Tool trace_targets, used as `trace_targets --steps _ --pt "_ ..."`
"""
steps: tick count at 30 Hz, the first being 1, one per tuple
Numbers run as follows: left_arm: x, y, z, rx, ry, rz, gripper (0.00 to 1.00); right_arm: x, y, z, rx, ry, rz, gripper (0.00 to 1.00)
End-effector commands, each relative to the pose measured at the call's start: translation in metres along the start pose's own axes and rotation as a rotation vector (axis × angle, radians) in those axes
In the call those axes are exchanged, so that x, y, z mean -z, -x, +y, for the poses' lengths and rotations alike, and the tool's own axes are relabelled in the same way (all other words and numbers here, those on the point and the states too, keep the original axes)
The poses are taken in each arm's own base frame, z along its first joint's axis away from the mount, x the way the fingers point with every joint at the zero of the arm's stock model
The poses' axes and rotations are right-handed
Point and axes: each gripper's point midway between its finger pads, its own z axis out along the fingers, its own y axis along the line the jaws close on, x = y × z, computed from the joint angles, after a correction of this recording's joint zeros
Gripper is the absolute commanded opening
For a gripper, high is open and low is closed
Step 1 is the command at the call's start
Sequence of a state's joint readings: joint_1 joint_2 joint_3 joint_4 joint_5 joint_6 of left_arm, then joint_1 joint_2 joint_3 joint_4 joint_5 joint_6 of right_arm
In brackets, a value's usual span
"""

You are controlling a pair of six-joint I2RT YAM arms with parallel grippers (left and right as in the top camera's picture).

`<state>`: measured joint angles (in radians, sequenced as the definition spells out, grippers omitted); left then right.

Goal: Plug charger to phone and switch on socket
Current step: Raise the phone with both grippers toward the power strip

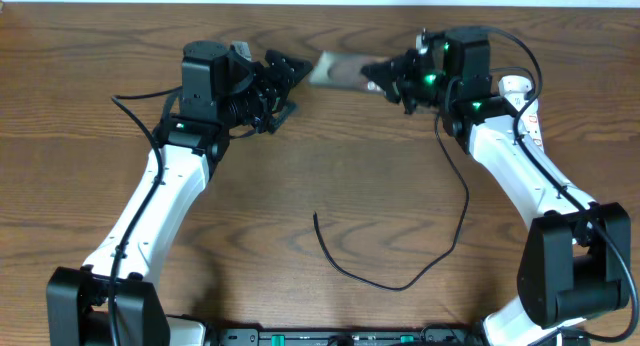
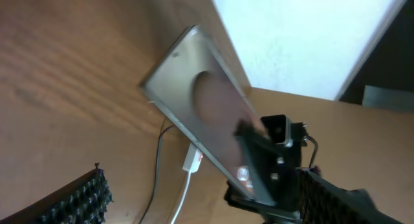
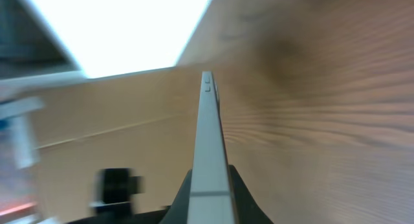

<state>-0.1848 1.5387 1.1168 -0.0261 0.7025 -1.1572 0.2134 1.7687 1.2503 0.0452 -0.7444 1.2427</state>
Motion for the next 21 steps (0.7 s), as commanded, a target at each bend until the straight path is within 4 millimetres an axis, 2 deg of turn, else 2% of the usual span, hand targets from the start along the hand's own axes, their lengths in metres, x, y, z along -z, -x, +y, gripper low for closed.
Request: trace_targets --steps 1,8,12,14,17,21 --pt "0.003 0.000 -0.002 -0.054 -0.034 -0.010 0.89 -0.004 -0.015 0.019 -0.141 0.090 0.147 0.01" --pt "0.001 0.014 -0.006 -0.070 -0.121 -0.095 0.89 -0.031 -0.025 0.016 -0.173 0.219 0.328 0.01" --pt "0.007 0.024 -0.014 -0.106 -0.238 -0.171 0.89 -0.041 -0.032 0.028 -0.163 0.297 0.364 0.01" --pt "0.011 0.030 -0.010 -0.090 -0.269 -0.212 0.89 -0.042 -0.035 0.033 -0.158 0.314 0.370 0.01" --pt "0.015 0.039 0.014 -0.016 -0.260 -0.260 0.90 -0.043 -0.038 0.039 -0.151 0.333 0.368 0.01" --pt "0.018 0.041 0.016 -0.019 -0.272 -0.273 0.89 -0.045 -0.042 0.040 -0.150 0.333 0.372 0.01"
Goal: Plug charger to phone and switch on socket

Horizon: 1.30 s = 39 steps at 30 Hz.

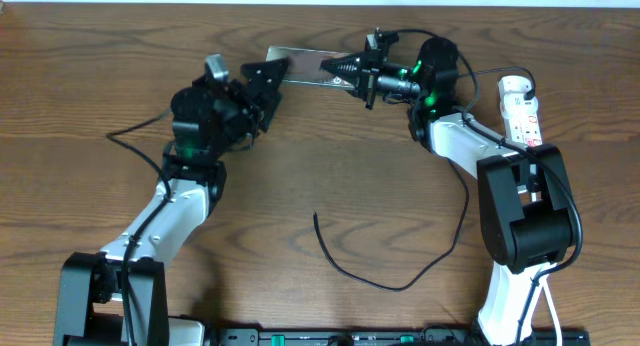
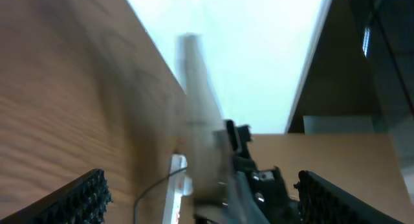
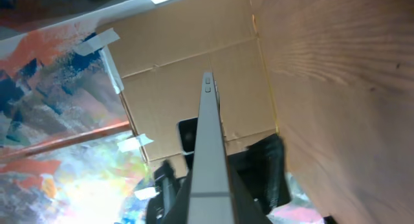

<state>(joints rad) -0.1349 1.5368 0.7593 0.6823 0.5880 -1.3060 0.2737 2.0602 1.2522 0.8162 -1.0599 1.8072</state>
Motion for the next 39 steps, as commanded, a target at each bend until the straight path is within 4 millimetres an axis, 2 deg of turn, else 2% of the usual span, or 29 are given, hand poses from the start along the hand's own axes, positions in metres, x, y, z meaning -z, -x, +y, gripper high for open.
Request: trace_targets --steps 1,7,14,29,30,33,35,39 --pt "0.004 0.009 -0.007 0.016 -0.021 -0.050 0.90 -0.006 -0.012 0.020 0.017 0.023 0.030 0.01" --pt "0.005 0.025 -0.010 0.071 -0.030 -0.141 0.90 -0.026 -0.029 0.017 0.023 0.021 0.058 0.01" --pt "0.007 0.035 -0.016 0.122 -0.058 -0.193 0.90 -0.049 -0.046 0.019 0.046 0.041 0.059 0.01" --pt "0.009 0.042 -0.015 0.162 -0.062 -0.231 0.89 -0.055 -0.052 0.018 0.065 0.043 0.064 0.01" --pt "0.009 0.042 -0.015 0.162 -0.062 -0.232 0.87 -0.055 -0.052 0.018 0.065 0.042 0.067 0.02" --pt "0.011 0.046 -0.014 0.159 -0.061 -0.240 0.71 -0.055 -0.054 0.017 0.066 0.039 0.079 0.02" --pt "0.012 0.049 -0.014 0.160 -0.061 -0.241 0.55 -0.055 -0.055 0.017 0.066 0.037 0.086 0.02" --pt "0.013 0.050 -0.014 0.160 -0.061 -0.244 0.33 -0.055 -0.056 0.017 0.066 0.037 0.086 0.02"
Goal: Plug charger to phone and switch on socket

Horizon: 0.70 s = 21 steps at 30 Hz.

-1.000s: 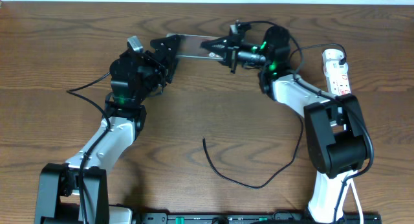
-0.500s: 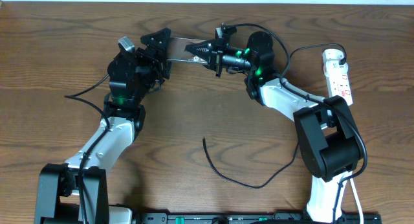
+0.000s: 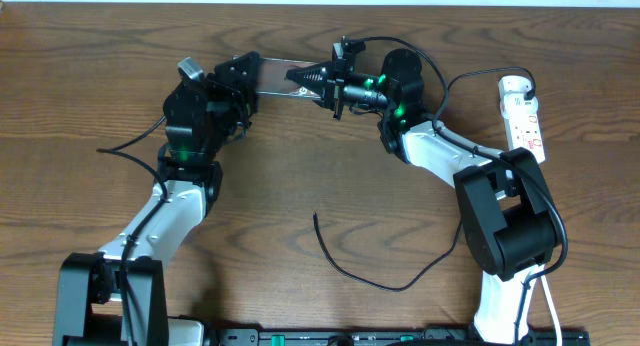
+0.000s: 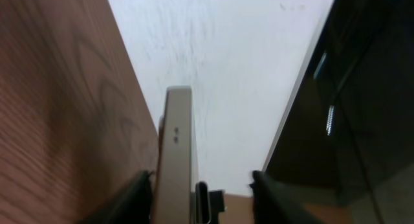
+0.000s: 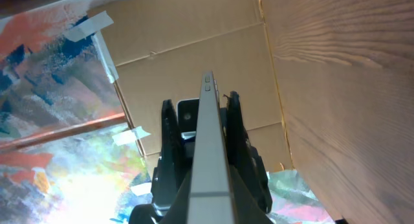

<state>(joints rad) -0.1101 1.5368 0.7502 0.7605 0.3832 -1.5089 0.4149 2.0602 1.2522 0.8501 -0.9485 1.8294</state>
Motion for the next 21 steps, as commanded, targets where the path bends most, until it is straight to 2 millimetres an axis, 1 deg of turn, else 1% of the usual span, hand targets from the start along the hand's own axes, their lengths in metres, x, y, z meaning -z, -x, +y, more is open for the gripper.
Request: trace_targets --steps 1,3,5,9,11,12,21 --pt "0.003 0.003 -0.009 -0.014 -0.022 -0.007 0.30 -0.005 -0.017 0.020 0.061 0.022 0.054 0.02" --pt "0.003 0.003 -0.009 -0.014 -0.022 -0.007 0.27 -0.005 -0.017 0.019 0.062 0.021 0.059 0.02" --pt "0.003 0.003 -0.009 -0.018 -0.022 -0.008 0.26 -0.005 -0.019 0.019 0.061 0.017 0.069 0.02" --pt "0.003 0.002 -0.009 -0.052 -0.021 -0.004 0.18 -0.005 -0.021 0.015 0.049 0.005 0.080 0.02" --pt "0.003 0.001 -0.009 -0.064 -0.021 0.005 0.09 -0.005 -0.022 0.015 0.049 0.003 0.086 0.01" --pt "0.003 0.000 -0.009 -0.067 -0.021 0.007 0.08 -0.005 -0.023 0.015 0.049 0.002 0.090 0.01" --pt "0.003 -0.004 -0.008 -0.150 -0.020 0.032 0.07 -0.011 -0.030 0.010 0.052 -0.009 0.108 0.02"
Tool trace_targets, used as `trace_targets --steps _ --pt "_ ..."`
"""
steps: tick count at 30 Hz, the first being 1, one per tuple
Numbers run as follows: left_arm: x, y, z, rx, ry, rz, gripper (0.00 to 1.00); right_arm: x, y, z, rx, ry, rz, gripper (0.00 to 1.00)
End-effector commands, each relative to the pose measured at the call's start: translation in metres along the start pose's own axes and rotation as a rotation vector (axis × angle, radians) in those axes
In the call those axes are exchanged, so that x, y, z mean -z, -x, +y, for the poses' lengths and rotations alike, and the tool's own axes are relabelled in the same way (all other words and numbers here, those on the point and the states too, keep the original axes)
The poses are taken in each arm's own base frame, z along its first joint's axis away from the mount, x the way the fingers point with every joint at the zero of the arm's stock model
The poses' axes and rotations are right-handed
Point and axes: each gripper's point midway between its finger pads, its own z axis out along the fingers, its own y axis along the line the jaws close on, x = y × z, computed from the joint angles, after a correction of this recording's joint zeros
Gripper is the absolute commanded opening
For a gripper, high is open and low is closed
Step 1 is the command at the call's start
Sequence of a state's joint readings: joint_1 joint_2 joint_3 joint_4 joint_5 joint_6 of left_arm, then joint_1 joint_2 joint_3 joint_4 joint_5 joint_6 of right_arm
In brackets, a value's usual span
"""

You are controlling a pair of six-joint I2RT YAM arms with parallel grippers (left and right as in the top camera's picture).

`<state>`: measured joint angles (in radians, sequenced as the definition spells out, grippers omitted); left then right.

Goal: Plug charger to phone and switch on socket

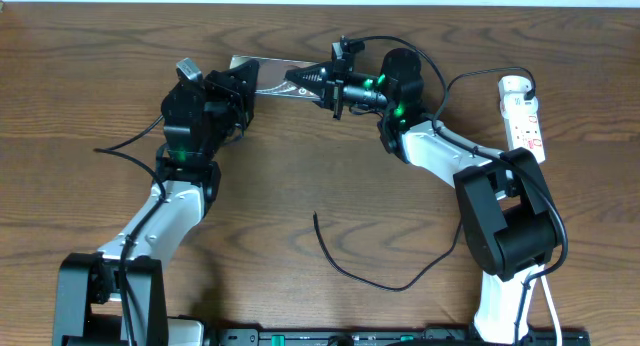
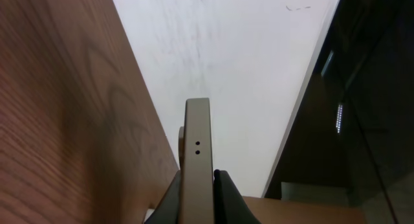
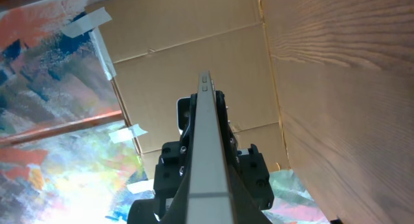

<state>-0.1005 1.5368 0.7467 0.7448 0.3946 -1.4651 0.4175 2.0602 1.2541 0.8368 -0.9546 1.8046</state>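
A silver phone [image 1: 270,65] hangs in the air near the table's far edge, held at both ends. My left gripper [image 1: 247,79] is shut on its left end and my right gripper [image 1: 299,78] is shut on its right end. The left wrist view shows the phone edge-on [image 2: 198,153] between the left gripper's [image 2: 198,201] fingers. The right wrist view also shows the phone edge-on [image 3: 207,133], pinched by the right gripper [image 3: 208,204]. A black charger cable [image 1: 400,283] lies on the table, its free end [image 1: 316,218] near the middle. The white socket strip [image 1: 522,109] lies at the far right.
The brown wooden table [image 1: 90,166] ends just behind the phone. Both arms' black cables hang close beside them. A white lead [image 1: 547,298] runs down the right side near the right arm's base.
The left gripper's fingers stood apart on either side of the phone's end; now they are shut on it. The phone sits slightly further left. The right gripper still holds it.
First the right gripper held the phone flat near the open left gripper. Then the phone was turned edge-on and nearer the far edge, left fingers still open. Later its end lay between the open left fingers, and now both grippers grip it.
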Motion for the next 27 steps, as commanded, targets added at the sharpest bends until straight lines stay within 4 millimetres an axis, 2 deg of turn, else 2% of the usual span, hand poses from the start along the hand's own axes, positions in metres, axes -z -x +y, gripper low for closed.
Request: trace_targets --steps 1,5,6,7,9,10,11,13,21,27 --pt "0.002 -0.006 -0.013 -0.114 -0.038 0.029 0.07 -0.010 -0.028 0.013 0.039 0.000 0.101 0.02" --pt "0.002 -0.006 -0.013 -0.117 -0.038 0.029 0.07 -0.010 -0.028 0.012 0.031 -0.005 0.100 0.03" --pt "0.002 -0.006 -0.013 -0.117 -0.038 0.028 0.07 -0.010 -0.027 0.011 0.027 -0.008 0.099 0.08" --pt "0.002 -0.006 -0.013 -0.116 -0.038 0.028 0.07 -0.010 -0.027 0.011 0.027 -0.008 0.099 0.17" --pt "0.002 -0.006 -0.013 -0.116 -0.038 0.028 0.07 -0.010 -0.027 0.011 0.027 -0.008 0.099 0.46" --pt "0.002 -0.006 -0.013 -0.116 -0.038 0.028 0.07 -0.010 -0.027 0.011 0.028 -0.007 0.100 0.66" --pt "0.002 -0.005 -0.013 -0.116 -0.038 0.027 0.07 -0.010 -0.028 0.011 0.028 -0.007 0.100 0.80" --pt "0.002 -0.002 -0.013 -0.115 -0.037 0.021 0.07 -0.009 -0.027 0.011 0.034 -0.007 0.099 0.99" --pt "0.014 0.029 -0.012 -0.102 -0.039 -0.005 0.07 -0.002 -0.022 0.012 0.081 -0.006 0.102 0.99" --pt "0.044 0.063 -0.014 -0.011 -0.061 0.087 0.07 0.013 -0.018 0.012 0.155 -0.013 0.138 0.99"
